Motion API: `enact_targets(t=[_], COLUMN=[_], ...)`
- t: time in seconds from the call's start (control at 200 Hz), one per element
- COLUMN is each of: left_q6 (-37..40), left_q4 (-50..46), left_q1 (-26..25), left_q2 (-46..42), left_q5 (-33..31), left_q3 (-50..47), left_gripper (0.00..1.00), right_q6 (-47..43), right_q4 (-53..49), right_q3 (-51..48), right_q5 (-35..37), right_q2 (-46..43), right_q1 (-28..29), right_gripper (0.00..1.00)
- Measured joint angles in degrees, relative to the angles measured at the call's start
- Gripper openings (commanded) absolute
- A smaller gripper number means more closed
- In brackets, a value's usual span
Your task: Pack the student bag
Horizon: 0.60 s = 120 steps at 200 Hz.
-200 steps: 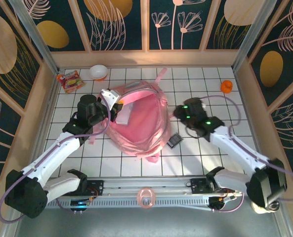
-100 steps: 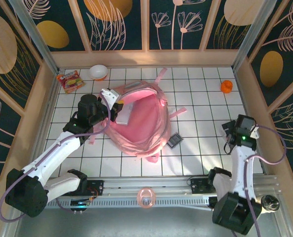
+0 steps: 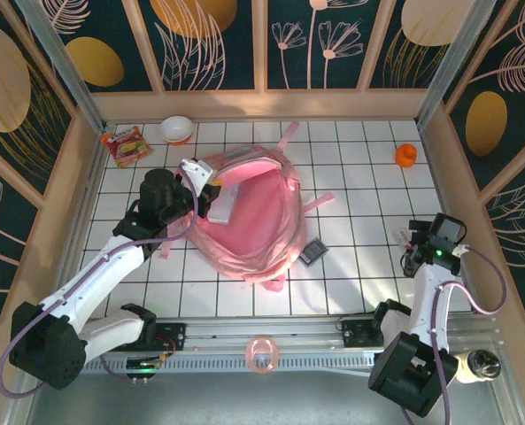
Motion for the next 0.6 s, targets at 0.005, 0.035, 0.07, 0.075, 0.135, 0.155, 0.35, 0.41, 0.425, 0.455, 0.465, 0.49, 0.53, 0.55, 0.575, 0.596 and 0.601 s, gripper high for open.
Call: enact_targets(t=[0.005, 0.035, 0.07, 0.075, 0.135, 0.155, 0.35, 0.41, 0.425, 0.455, 0.465, 0.49, 0.53, 0.55, 0.575, 0.596, 0.601], left_q6=[-0.02, -0.17, -0.26, -0.28, -0.37, -0.37, -0.37, -0.39, -0.39, -0.39, -0.39, -0.39, -0.39, -0.37, -0.37, -0.37, -0.37], left_q4=[0.00, 0.00, 0.00, 0.02, 0.00, 0.02, 0.02, 0.04, 0.02, 0.02, 0.02, 0.04, 0.02, 0.04, 0.02, 0.02, 0.04], left_q1=[0.00, 0.00, 0.00, 0.00, 0.00, 0.00, 0.00, 0.00, 0.00, 0.00, 0.00, 0.00, 0.00, 0.00, 0.00, 0.00, 0.00], left_q2=[0.00, 0.07, 0.13, 0.15, 0.15, 0.15, 0.22, 0.37, 0.39, 0.48, 0.48, 0.50, 0.52, 0.52, 0.55, 0.55, 0.55], left_q5=[0.00, 0.00, 0.04, 0.04, 0.15, 0.17, 0.22, 0.33, 0.37, 0.39, 0.39, 0.39, 0.39, 0.39, 0.39, 0.37, 0.39], left_q3=[0.00, 0.00, 0.00, 0.00, 0.00, 0.00, 0.00, 0.00, 0.00, 0.00, 0.00, 0.00, 0.00, 0.00, 0.00, 0.00, 0.00], left_gripper=[0.00, 0.00, 0.00, 0.00, 0.00, 0.00, 0.00, 0.00, 0.00, 0.00, 0.00, 0.00, 0.00, 0.00, 0.00, 0.00, 0.00], right_q6=[0.31, 2.80, 5.79, 6.05, 10.82, 12.28, 23.06, 25.31, 25.75, 26.62, 26.91, 27.56, 28.48, 28.94, 29.49, 29.77, 29.81], right_q4=[0.00, -0.04, -0.17, -0.20, -0.46, -0.74, -3.45, -3.72, -3.72, -3.76, -3.76, -3.80, -3.85, -3.85, -3.78, -3.72, -3.69], right_q3=[0.00, 0.00, 0.00, 0.00, 0.02, 0.09, 1.31, 2.12, 2.34, 2.84, 3.02, 3.54, 4.35, 4.76, 5.20, 5.46, 5.51], right_q5=[-0.02, -0.02, -0.02, -0.02, 0.46, 0.66, 2.16, 2.78, 2.89, 3.13, 3.26, 3.54, 3.98, 4.11, 4.26, 4.33, 4.33], right_q2=[0.00, 0.00, 0.00, 0.00, 0.20, 0.33, 5.53, 7.63, 8.15, 9.11, 9.51, 10.38, 11.74, 12.37, 13.16, 13.75, 13.88], right_q1=[0.00, -0.02, -0.02, -0.02, -0.02, -0.02, -0.02, -0.02, -0.02, -0.02, -0.02, -0.02, -0.02, -0.02, -0.02, -0.02, -0.02], right_gripper=[0.96, 0.95, 0.94, 0.94, 0.90, 0.89, 0.89, 0.89, 0.89, 0.89, 0.89, 0.89, 0.89, 0.88, 0.88, 0.88, 0.88])
